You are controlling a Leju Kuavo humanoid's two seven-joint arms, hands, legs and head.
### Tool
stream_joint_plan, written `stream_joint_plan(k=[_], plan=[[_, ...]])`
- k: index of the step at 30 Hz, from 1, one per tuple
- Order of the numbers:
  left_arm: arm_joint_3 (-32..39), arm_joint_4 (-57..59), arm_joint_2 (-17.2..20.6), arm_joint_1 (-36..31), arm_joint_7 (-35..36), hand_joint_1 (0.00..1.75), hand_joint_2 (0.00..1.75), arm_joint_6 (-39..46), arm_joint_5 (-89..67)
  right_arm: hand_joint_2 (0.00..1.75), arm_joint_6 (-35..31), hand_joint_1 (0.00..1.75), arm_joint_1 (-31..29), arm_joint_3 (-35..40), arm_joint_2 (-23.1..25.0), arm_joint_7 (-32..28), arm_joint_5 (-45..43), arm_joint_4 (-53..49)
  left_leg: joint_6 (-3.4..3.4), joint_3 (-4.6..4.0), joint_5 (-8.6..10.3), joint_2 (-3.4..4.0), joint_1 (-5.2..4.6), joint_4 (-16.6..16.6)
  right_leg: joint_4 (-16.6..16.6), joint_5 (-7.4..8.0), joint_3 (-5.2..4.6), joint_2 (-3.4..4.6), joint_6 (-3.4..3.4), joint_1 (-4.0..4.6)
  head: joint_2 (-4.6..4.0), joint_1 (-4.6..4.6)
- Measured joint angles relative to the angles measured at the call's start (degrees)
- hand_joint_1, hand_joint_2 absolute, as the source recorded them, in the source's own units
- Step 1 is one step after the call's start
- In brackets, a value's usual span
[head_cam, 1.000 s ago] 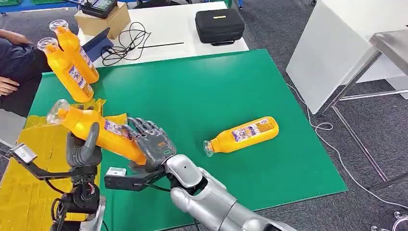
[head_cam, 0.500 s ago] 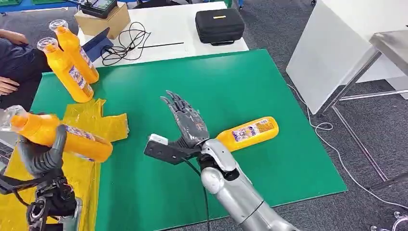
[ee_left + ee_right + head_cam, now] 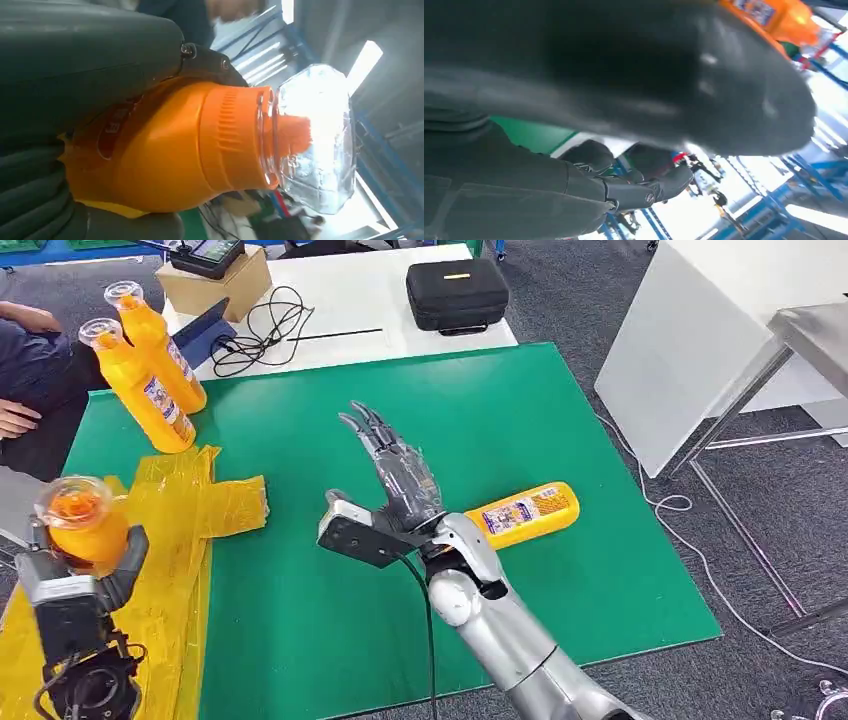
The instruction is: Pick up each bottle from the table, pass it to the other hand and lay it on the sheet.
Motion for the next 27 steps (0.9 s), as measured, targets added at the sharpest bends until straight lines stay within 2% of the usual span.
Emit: stream_joint_plan(k=[3, 7, 17, 18, 19, 23, 24, 27], plan=[[-0.2, 0.2, 0.1, 0.0, 0.0, 1.75, 1.75, 0.3, -0.4, 0.0, 0.0, 0.0, 0.0, 0.0, 0.0, -0.1, -0.1, -0.1, 0.0, 0.0, 0.0, 0.0, 0.0, 0.0, 0.0, 0.0, 0.0, 0.0, 0.0, 0.0, 0.0, 0.0], [-5.2, 7.4, 2.2, 0.0, 1.4, 1.75, 1.75, 2.7, -4.8, 0.0, 0.2, 0.0, -0.8, -0.4, -1.7, -1.0, -1.1, -1.4, 0.0, -0.01, 0.0, 0.02, 0.03, 0.0, 0.0, 0.0, -0.01, 0.01, 0.0, 0.0, 0.0, 0.0], [-10.0, 15.2, 2.4, -2.0, 2.4, 1.75, 1.75, 1.6, -7.4, 0.0, 0.2, 0.0, -1.9, -0.3, -3.1, -2.4, -3.7, -1.4, 0.0, 0.02, 0.0, -0.01, 0.01, 0.0, 0.0, 0.0, 0.06, -0.01, 0.0, 0.0, 0.0, -0.02], [-10.6, 16.3, 2.4, -2.5, 2.4, 0.73, 1.75, 1.3, -7.8, 0.0, 0.2, 0.0, -1.9, -0.2, -3.3, -2.4, -4.0, -1.4, 0.0, 0.03, 0.0, -0.03, 0.01, 0.0, 0.0, 0.0, 0.08, -0.03, 0.0, 0.0, 0.0, 0.0], [-11.0, 17.2, 2.4, -3.0, 2.4, 0.0, 1.75, 1.1, -8.1, 0.0, 0.1, 0.0, -1.9, -0.2, -3.4, -2.5, -4.4, -1.4, 0.0, 0.04, 0.0, -0.04, 0.01, 0.0, 0.0, 0.0, 0.1, -0.04, 0.0, 0.0, 0.0, 0.0], [-13.3, 24.2, 2.4, -6.6, 4.1, 0.0, 1.75, -0.2, -9.9, 0.0, 0.4, 0.0, -2.3, 0.3, -3.9, -2.6, -5.4, -1.1, 0.0, 0.14, 0.0, -0.03, 0.01, 0.0, 0.0, 0.01, 0.2, -0.04, 0.0, -0.01, 0.0, 0.0], [-13.7, 26.6, 2.4, -7.4, 4.6, 0.0, 0.0, -0.9, -9.9, 0.0, 0.9, 0.0, -2.5, 0.4, -4.0, -2.6, -5.5, -1.0, 0.0, 0.15, 0.0, -0.02, 0.03, 0.0, 0.0, 0.01, 0.19, -0.03, -0.01, 0.0, 0.0, 0.0], [-15.1, 31.8, 2.4, -8.2, 4.9, 0.0, 0.0, -1.5, -9.9, 0.0, 1.5, 0.0, -2.8, 0.6, -4.4, -2.5, -5.7, -0.6, -0.01, 0.16, 0.01, 0.09, 0.05, 0.0, 0.0, 0.05, 0.12, 0.08, -0.02, 0.01, 0.0, -0.02]])
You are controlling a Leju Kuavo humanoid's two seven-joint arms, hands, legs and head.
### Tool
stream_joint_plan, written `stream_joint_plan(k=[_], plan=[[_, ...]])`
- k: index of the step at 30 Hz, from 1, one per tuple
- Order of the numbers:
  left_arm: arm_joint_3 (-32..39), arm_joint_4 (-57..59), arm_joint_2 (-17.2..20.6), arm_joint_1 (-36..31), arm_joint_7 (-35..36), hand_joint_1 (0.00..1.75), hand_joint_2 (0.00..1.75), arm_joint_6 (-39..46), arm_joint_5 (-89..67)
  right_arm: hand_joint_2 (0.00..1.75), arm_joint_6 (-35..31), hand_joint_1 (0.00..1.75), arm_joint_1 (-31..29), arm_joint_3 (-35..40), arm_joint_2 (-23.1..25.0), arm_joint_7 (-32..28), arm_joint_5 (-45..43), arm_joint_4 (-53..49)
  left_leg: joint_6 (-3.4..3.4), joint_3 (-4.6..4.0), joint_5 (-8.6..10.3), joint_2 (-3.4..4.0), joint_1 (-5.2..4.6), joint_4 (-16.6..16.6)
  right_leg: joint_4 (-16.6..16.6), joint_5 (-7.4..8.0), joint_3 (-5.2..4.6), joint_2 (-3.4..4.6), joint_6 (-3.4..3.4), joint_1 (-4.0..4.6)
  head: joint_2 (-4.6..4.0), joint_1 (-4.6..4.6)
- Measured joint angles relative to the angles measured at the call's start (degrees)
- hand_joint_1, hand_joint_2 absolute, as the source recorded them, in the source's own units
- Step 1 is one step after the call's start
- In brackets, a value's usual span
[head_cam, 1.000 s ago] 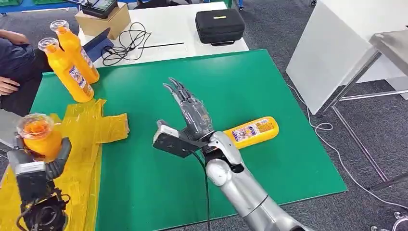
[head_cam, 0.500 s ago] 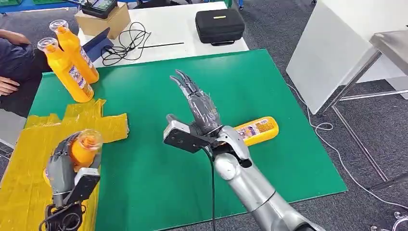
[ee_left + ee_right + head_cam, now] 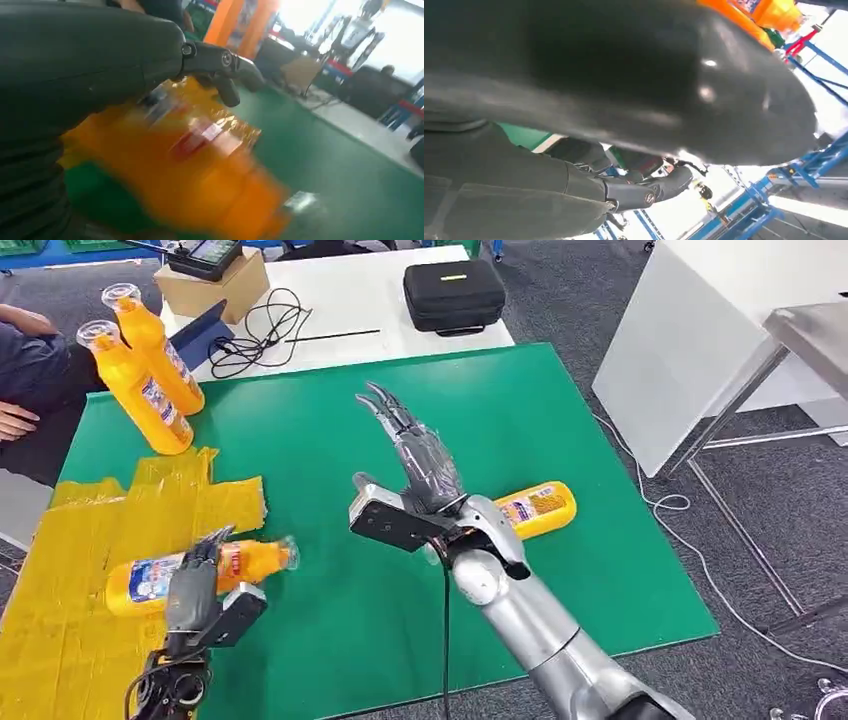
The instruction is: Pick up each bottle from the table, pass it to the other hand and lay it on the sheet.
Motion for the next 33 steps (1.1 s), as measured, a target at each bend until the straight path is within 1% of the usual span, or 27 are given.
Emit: stream_joint_plan(k=[2, 3, 5, 7, 8, 14, 16, 17, 21, 23, 28, 33], plan=[[-0.4, 2.5, 0.0, -1.1, 0.2, 0.0, 0.0, -0.7, 0.1, 0.0, 2.0, 0.0, -0.3, 0.1, -0.4, 0.5, 0.0, 0.3, 0.0, -0.02, 0.0, -0.06, 0.0, 0.0, 0.0, -0.01, 0.0, -0.04, 0.0, 0.0, 0.0, 0.04], [-0.8, 3.7, 0.0, -1.8, 0.5, 0.0, 0.0, -1.3, 0.1, 1.75, 3.8, 0.0, -0.7, 0.2, -0.6, 1.1, 0.2, 0.6, 0.0, -0.03, 0.0, -0.08, 0.0, 0.0, 0.0, -0.01, 0.01, -0.06, 0.0, 0.0, 0.0, 0.0], [-1.2, 6.0, 0.0, -3.4, 0.7, 0.0, 0.0, -2.1, 0.3, 1.75, 7.0, 0.0, -1.7, 0.2, -1.5, 1.7, 0.4, 1.6, 0.0, -0.02, 0.0, -0.15, 0.0, 0.0, 0.0, -0.02, 0.04, -0.13, 0.0, 0.0, 0.0, 0.02], [-1.5, 8.0, 0.0, -5.0, 0.6, 0.0, 0.0, -3.1, 1.0, 1.75, 10.3, 0.0, -2.7, -0.1, -2.7, 0.7, 0.4, 3.3, 0.01, -0.01, 0.01, -0.38, -0.02, 0.0, 0.0, -0.03, 0.12, -0.34, 0.01, 0.0, 0.0, 0.0], [-1.6, 8.8, 0.0, -5.7, 0.3, 0.0, 0.0, -3.6, 1.4, 0.0, 11.1, 0.0, -3.3, -0.6, -3.4, -0.4, 0.2, 4.3, 0.03, -0.01, 0.02, -0.44, -0.02, 0.0, 0.0, -0.03, 0.16, -0.41, 0.01, -0.01, 0.0, 0.02], [-1.6, 10.1, 0.2, -6.1, -1.7, 0.0, 0.0, -4.4, 5.0, 0.0, 15.7, 0.0, -7.8, -3.7, -8.5, -7.4, -0.7, 10.3, 0.2, 0.12, 0.14, -0.52, -0.19, 0.0, 0.0, 0.05, 0.33, -0.49, 0.12, -0.1, 0.0, 0.0], [-1.5, 8.8, 0.3, -5.2, -2.7, 0.0, 0.0, -4.8, 6.9, 0.0, 17.5, 0.0, -9.0, -4.2, -10.7, -8.3, -1.4, 11.3, 0.21, 0.17, 0.15, -0.52, -0.2, 0.0, 0.0, 0.05, 0.4, -0.49, 0.12, -0.16, 0.0, 0.0], [-1.4, 8.0, 0.3, -4.7, -2.9, 0.0, 0.0, -5.1, 7.5, 1.75, 17.9, 0.0, -9.3, -4.5, -11.8, -8.4, -1.6, 11.8, 0.21, 0.18, 0.15, -0.52, -0.2, 0.0, 0.0, 0.06, 0.41, -0.49, 0.12, -0.16, 0.0, 0.02], [-0.9, 5.6, 0.6, -3.5, -3.8, 0.0, 0.0, -5.9, 10.4, 1.75, 18.3, 0.0, -10.1, -4.8, -14.2, -8.3, -1.6, 12.8, 0.21, 0.24, 0.15, -0.5, -0.2, 0.0, 0.0, 0.06, 0.4, -0.46, 0.13, -0.16, 0.0, -0.02], [0.5, 2.1, 0.6, -1.9, -5.9, 0.0, 0.0, -7.9, 16.9, 1.75, 19.0, 0.0, -10.4, -4.6, -16.2, -7.5, -1.5, 13.4, 0.21, 0.24, 0.15, -0.5, -0.18, 0.0, 0.0, 0.06, 0.37, -0.47, 0.13, -0.15, 0.0, -0.02], [4.0, -9.7, 0.9, 2.4, -6.8, 0.0, 0.0, -12.6, 30.9, 1.75, 23.8, 0.0, -10.6, -3.5, -22.9, -7.8, -1.6, 15.0, 0.22, -0.03, 0.17, -0.68, -0.19, 0.0, 0.0, 0.04, 0.2, -0.61, 0.14, -0.15, 0.0, 0.0], [6.9, -19.3, 1.3, 3.8, -8.3, 0.0, 0.0, -15.8, 42.1, 1.75, 27.6, 0.0, -9.8, -2.1, -30.0, -7.5, -1.8, 14.7, 0.27, -0.14, 0.17, -0.71, -0.33, 0.1, 0.0, 0.04, 0.11, -0.67, 0.16, -0.18, 0.0, -0.04]])
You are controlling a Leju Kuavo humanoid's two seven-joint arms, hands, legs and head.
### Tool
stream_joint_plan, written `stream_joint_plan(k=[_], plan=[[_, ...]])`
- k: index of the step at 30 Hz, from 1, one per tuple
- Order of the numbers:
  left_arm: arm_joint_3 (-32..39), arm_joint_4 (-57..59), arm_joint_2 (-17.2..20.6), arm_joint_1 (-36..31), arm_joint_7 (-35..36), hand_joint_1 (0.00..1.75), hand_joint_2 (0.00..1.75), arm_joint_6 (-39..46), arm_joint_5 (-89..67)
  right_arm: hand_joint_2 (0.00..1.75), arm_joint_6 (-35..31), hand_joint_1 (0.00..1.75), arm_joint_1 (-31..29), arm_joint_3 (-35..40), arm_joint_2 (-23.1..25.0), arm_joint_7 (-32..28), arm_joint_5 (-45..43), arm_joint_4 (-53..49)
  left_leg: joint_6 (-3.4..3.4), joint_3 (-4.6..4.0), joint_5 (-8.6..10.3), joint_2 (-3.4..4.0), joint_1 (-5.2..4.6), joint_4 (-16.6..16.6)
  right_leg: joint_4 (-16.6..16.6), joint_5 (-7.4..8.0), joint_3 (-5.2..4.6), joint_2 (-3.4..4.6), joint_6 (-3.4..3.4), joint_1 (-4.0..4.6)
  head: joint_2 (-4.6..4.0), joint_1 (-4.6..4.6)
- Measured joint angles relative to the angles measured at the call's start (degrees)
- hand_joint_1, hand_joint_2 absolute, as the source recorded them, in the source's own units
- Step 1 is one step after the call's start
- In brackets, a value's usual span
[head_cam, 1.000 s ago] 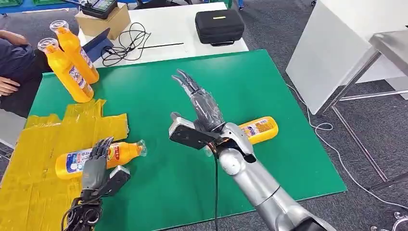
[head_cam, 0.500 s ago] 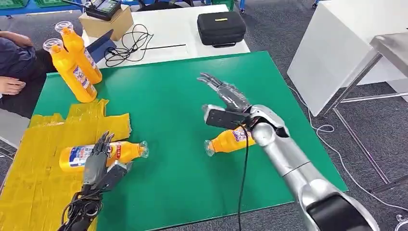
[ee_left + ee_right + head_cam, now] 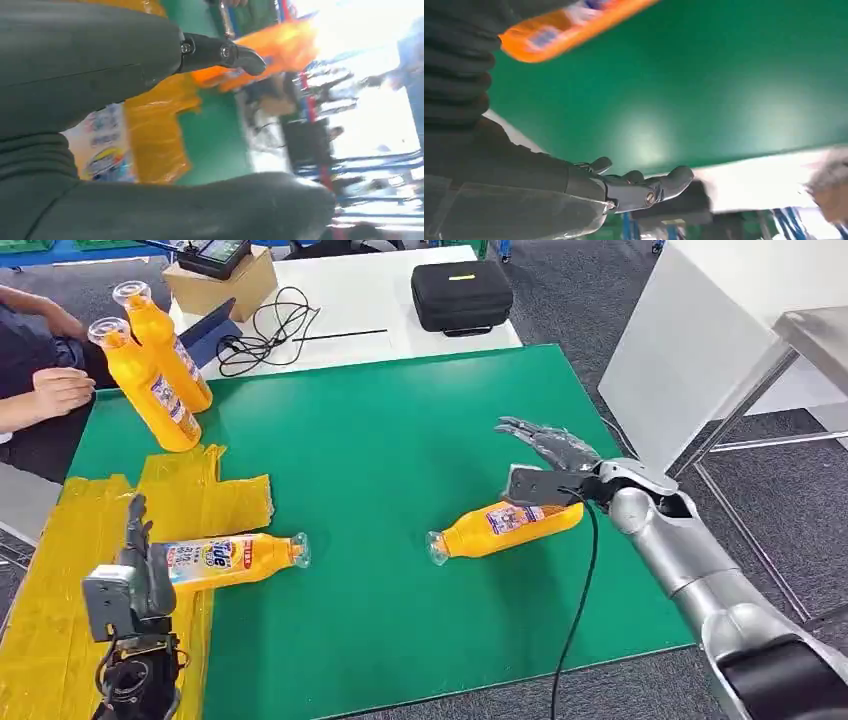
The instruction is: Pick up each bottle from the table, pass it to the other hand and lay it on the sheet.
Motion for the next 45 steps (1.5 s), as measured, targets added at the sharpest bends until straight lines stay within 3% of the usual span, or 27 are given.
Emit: stream_joint_plan(k=[3, 8, 14, 22, 27, 34, 45], plan=[[2.2, -6.0, 0.1, 0.5, -1.6, 0.0, 0.0, -1.4, 5.2, 1.75, 1.6, 0.0, 2.7, 0.7, -5.4, 1.4, -0.3, -3.1, 0.01, -0.1, 0.0, -0.17, -0.01, 0.0, 0.0, -0.03, -0.01, -0.13, 0.04, -0.02, 0.0, 0.07], [4.3, -11.6, 0.6, 0.9, -2.0, 0.0, 0.0, -1.5, 6.2, 1.75, 2.2, 0.0, 5.2, 1.2, -10.0, 2.0, -0.4, -6.3, 0.05, -0.1, -0.04, 0.0, -0.02, 0.0, 0.0, -0.02, -0.07, -0.05, 0.04, -0.01, 0.0, 0.07], [6.7, -16.8, 0.6, 2.5, -3.1, 0.0, 0.0, -1.7, 6.6, 1.75, 2.8, 0.0, 8.6, 1.2, -13.5, 3.1, -0.5, -9.5, 0.04, -0.11, -0.04, -0.01, 0.0, 0.0, 0.0, -0.03, -0.07, -0.06, 0.04, 0.0, 0.0, 0.02], [8.0, -19.8, 0.4, 3.5, -3.1, 0.0, 0.0, -2.1, 6.4, 1.75, 3.5, 0.0, 9.3, 1.3, -14.7, 3.4, 0.1, -10.1, 0.05, -0.09, -0.03, 0.02, -0.02, 0.0, 0.0, -0.02, -0.07, -0.03, 0.04, 0.0, 0.0, 0.04], [8.1, -20.8, 0.3, 3.9, -3.4, 0.0, 0.0, -2.1, 6.3, 1.75, 3.1, 0.0, 7.8, 2.5, -13.4, 2.8, 3.0, -8.9, 0.04, -0.11, -0.03, 0.06, -0.01, 0.0, 0.0, -0.02, -0.06, 0.03, 0.04, 0.0, 0.0, 0.02], [8.1, -22.7, -0.1, 5.4, -3.9, 0.0, 0.0, -2.0, 6.1, 1.75, -3.1, 0.0, 2.1, 8.3, -6.8, 2.5, 8.4, 0.2, 0.02, -0.06, 0.0, 0.08, 0.02, 0.0, 0.0, -0.01, -0.06, 0.05, 0.04, 0.02, 0.0, 0.02], [8.3, -23.7, -0.2, 6.1, -4.3, 0.0, 0.0, -2.2, 7.3, 1.75, -3.7, 0.0, -2.8, 14.9, 0.0, 1.9, 10.7, 13.3, 0.02, -0.07, 0.0, 0.04, 0.02, 0.0, 0.0, -0.02, -0.06, 0.02, 0.05, 0.02, 0.0, 0.04]])
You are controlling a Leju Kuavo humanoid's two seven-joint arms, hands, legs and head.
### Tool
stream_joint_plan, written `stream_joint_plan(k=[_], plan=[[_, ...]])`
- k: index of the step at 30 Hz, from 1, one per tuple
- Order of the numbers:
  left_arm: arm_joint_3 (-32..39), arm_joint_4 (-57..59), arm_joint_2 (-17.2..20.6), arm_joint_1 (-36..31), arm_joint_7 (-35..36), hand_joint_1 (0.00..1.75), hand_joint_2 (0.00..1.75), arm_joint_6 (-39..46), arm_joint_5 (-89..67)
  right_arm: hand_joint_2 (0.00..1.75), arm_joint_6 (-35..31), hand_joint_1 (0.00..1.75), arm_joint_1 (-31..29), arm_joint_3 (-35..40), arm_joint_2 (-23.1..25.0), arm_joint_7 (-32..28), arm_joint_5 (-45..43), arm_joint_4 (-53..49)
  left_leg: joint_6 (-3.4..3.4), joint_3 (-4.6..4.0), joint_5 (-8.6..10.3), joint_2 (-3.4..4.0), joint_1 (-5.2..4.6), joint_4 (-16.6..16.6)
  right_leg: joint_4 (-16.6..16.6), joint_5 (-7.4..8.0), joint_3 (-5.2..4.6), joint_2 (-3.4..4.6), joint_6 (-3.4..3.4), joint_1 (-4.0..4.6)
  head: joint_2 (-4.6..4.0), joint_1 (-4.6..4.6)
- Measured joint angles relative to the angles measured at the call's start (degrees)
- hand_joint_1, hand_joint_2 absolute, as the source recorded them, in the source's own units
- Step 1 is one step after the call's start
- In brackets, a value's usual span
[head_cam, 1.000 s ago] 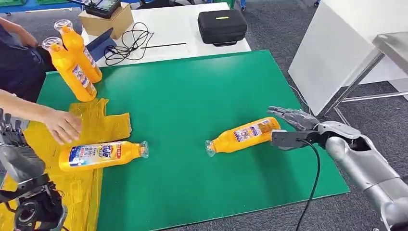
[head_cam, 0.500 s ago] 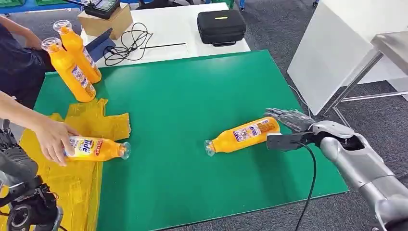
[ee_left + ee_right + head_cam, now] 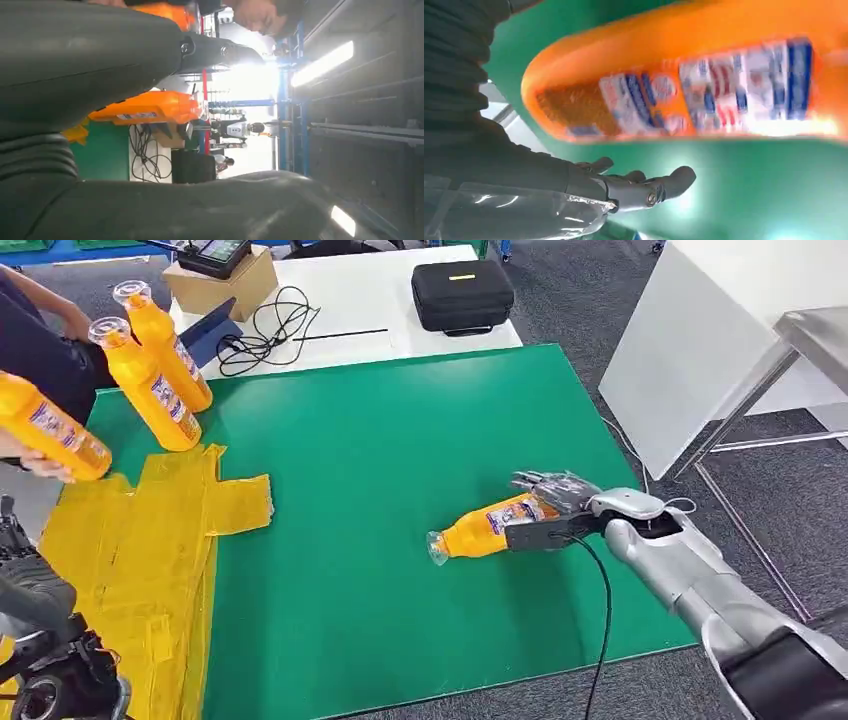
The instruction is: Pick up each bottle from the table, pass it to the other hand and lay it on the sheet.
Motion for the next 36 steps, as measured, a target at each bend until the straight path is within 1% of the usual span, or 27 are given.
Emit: stream_joint_plan(k=[5, 8, 10, 20, 21, 26, 31, 34, 36], plan=[[0.0, 0.0, 0.0, -0.6, 0.0, 0.0, 0.0, 0.0, 0.3, 1.75, 0.4, 0.0, -0.7, 2.6, 2.0, 0.0, 1.1, 5.2, 0.0, 0.03, 0.0, 0.01, -0.02, 0.0, 0.0, 0.0, 0.01, 0.0, 0.0, -0.01, 0.0, 0.02], [0.0, 0.0, 0.0, -0.7, 0.0, 0.0, 0.0, 0.0, 0.9, 1.75, 2.1, 0.0, -2.0, 3.8, 2.3, 0.1, 1.9, 7.0, 0.0, 0.08, 0.0, 0.01, -0.03, 0.0, 0.0, 0.0, 0.01, 0.0, 0.0, -0.01, 0.0, 0.0], [0.0, 0.0, 0.0, -0.8, 0.0, 0.0, 0.0, 0.2, 1.3, 1.75, 3.7, 0.0, -2.6, 5.2, 2.0, 0.9, 2.6, 8.0, 0.0, 0.09, 0.0, -0.05, -0.03, 0.0, 0.0, 0.0, 0.05, -0.05, 0.0, -0.01, 0.0, 0.02], [2.1, 0.0, 0.0, 0.1, -0.5, 0.0, 0.0, -1.0, 2.5, 1.75, 1.1, 0.0, -2.6, 7.1, -2.4, 5.9, 3.9, 8.2, 0.03, 0.06, -0.01, 0.0, -0.05, 0.0, 0.0, 0.0, 0.04, -0.05, 0.0, -0.02, 0.0, 0.02], [2.1, 0.0, 0.0, 0.1, -0.5, 0.0, 0.0, -1.1, 2.5, 1.75, 1.1, 1.75, -2.5, 7.2, -2.6, 6.0, 3.9, 8.2, 0.02, 0.07, -0.01, 0.02, -0.05, 0.0, 0.0, 0.0, 0.04, -0.04, 0.0, -0.02, 0.0, -0.02], [2.4, 0.0, -0.1, 0.1, -0.5, 0.0, 0.0, -1.2, 2.5, 1.75, 0.0, 1.75, -2.1, 7.3, -3.0, 6.4, 4.2, 8.1, 0.02, 0.14, -0.01, 0.01, -0.04, 0.0, 0.0, 0.0, 0.06, -0.03, 0.0, 0.0, 0.0, -0.02], [2.4, 0.0, -0.1, 0.0, -0.2, 0.0, 0.0, -1.6, 2.3, 1.75, -1.9, 1.75, -0.2, 6.3, -4.0, 7.4, 3.9, 6.0, 0.02, 0.24, -0.02, 0.02, -0.03, 0.0, 0.0, 0.0, 0.18, -0.02, 0.0, 0.01, 0.0, 0.0], [2.4, 0.0, -0.1, 0.2, 0.2, 0.0, 0.0, -1.7, 2.1, 1.75, -4.5, 1.75, 1.6, 4.2, -4.2, 7.7, 2.2, 4.4, 0.03, 0.24, -0.02, 0.01, -0.03, 0.0, 0.0, 0.02, 0.22, -0.03, 0.02, 0.0, 0.0, 0.02], [2.4, 0.0, -0.1, 0.5, 1.3, 0.0, 0.0, -3.0, 2.8, 1.75, -6.2, 1.75, 3.5, 2.0, -3.7, 6.4, -0.4, 3.1, 0.03, 0.25, -0.02, 0.01, -0.04, 0.0, 0.0, 0.03, 0.22, -0.02, 0.04, 0.0, 0.0, 0.02]])
